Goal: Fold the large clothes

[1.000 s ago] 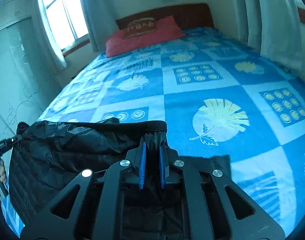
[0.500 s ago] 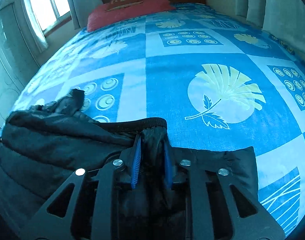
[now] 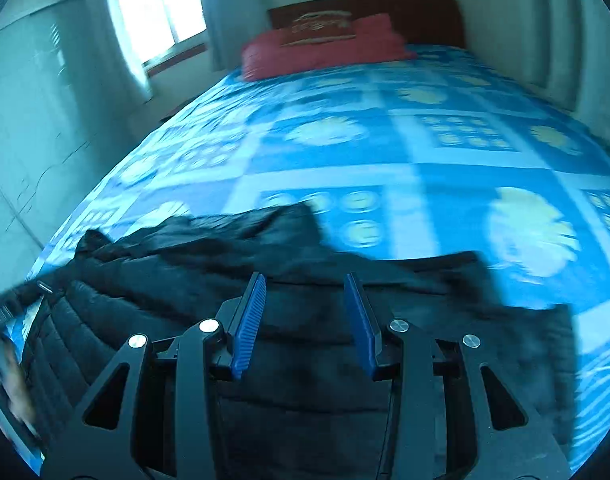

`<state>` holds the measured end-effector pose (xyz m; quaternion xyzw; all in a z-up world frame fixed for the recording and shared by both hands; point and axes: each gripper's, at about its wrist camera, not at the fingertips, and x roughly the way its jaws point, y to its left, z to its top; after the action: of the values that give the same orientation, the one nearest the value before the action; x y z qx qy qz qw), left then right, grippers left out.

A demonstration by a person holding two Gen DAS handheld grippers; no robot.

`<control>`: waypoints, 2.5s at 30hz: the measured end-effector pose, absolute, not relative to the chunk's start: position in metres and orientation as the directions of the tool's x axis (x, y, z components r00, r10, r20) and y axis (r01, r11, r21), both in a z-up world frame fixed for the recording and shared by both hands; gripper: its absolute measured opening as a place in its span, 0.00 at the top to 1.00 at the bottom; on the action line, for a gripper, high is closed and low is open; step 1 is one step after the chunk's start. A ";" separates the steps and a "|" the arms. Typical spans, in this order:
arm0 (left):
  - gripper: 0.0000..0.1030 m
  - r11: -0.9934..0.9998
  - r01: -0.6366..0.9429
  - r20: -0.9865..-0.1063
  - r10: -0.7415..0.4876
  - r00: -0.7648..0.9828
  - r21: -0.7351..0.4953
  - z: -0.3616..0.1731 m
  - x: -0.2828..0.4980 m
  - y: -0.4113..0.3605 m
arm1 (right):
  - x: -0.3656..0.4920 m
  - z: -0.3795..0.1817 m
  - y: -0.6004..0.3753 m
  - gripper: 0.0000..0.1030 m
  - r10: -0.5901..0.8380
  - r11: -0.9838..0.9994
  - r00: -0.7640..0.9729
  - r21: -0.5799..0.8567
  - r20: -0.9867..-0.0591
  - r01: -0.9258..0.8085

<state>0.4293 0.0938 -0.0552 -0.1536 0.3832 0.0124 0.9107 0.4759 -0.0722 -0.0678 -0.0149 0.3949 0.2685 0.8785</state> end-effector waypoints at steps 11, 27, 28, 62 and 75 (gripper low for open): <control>0.58 0.952 -0.171 -0.759 -0.086 0.645 -0.254 -0.097 0.451 0.091 | 0.477 -0.104 -0.048 0.60 0.369 0.869 0.512 0.092 -0.776 -0.486; 0.58 0.943 -0.246 -0.737 0.002 0.676 -0.223 -0.086 0.381 0.126 | 0.436 -0.096 -0.093 0.49 0.313 0.896 0.569 0.037 -0.761 -0.443; 0.58 0.941 -0.248 -0.728 0.004 0.686 -0.229 -0.079 0.373 0.127 | 0.430 -0.091 -0.098 0.49 0.317 0.897 0.573 0.042 -0.756 -0.441; 0.28 0.716 -0.505 -0.710 0.019 0.704 -0.482 -0.107 0.163 0.173 | 0.303 -0.117 -0.284 0.28 0.329 0.938 0.575 0.332 -0.749 -0.104; 0.68 0.638 -0.492 -0.650 -0.018 0.760 -0.593 -0.117 0.173 0.176 | 0.304 -0.121 -0.282 0.74 0.414 0.889 0.592 0.446 -0.692 -0.100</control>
<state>0.1735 0.1761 -0.1170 -0.4020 0.3171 0.1400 0.8475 0.3038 -0.2817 -0.1215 0.1836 0.4272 0.1472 0.8730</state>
